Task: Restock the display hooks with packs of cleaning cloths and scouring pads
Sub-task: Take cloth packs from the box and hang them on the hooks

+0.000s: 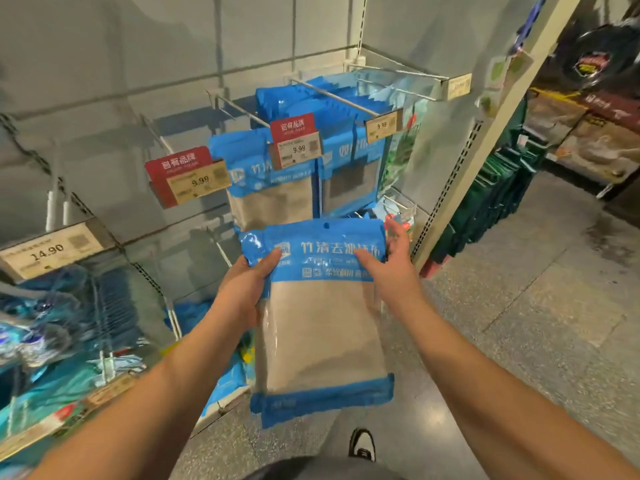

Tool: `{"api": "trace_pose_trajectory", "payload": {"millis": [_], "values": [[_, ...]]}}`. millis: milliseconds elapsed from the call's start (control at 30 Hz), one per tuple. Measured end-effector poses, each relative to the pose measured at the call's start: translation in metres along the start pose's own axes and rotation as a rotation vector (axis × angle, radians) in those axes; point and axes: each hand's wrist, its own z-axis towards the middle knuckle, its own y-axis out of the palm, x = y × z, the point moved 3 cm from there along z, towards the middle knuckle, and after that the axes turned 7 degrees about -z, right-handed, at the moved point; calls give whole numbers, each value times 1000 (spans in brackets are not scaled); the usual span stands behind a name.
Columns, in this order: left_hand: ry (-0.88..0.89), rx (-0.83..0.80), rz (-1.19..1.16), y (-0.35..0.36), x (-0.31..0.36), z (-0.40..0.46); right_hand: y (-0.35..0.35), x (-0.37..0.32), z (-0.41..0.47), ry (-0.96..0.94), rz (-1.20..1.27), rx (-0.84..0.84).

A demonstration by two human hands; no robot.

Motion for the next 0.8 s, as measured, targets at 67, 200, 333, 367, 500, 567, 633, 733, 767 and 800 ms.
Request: {"api": "trace_pose_trajectory", "payload": {"millis": [67, 200, 333, 367, 500, 567, 633, 733, 767, 800], "values": [[25, 53, 5, 15, 0, 9, -7, 1, 24, -32, -26, -43], [100, 108, 42, 38, -2, 24, -22, 8, 68, -16, -114, -172], [148, 149, 149, 45, -5, 32, -30, 11, 100, 26, -42, -338], [158, 168, 181, 45, -6, 33, -33, 10, 109, 12, -43, -345], [207, 293, 370, 36, -6, 28, -50, 3, 146, -18, -41, -320], [238, 320, 558, 27, 1, 23, -60, -1, 161, -28, -59, -314], [239, 347, 694, 21, 8, 19, -66, -5, 173, -45, -95, -324], [185, 388, 823, 13, 15, 15, -63, -9, 186, -117, -200, -336], [171, 384, 862, 11, 18, 14, -60, -11, 188, -140, -226, -341], [166, 367, 880, 10, 20, 14, -56, -13, 188, -156, -240, -344]]}}
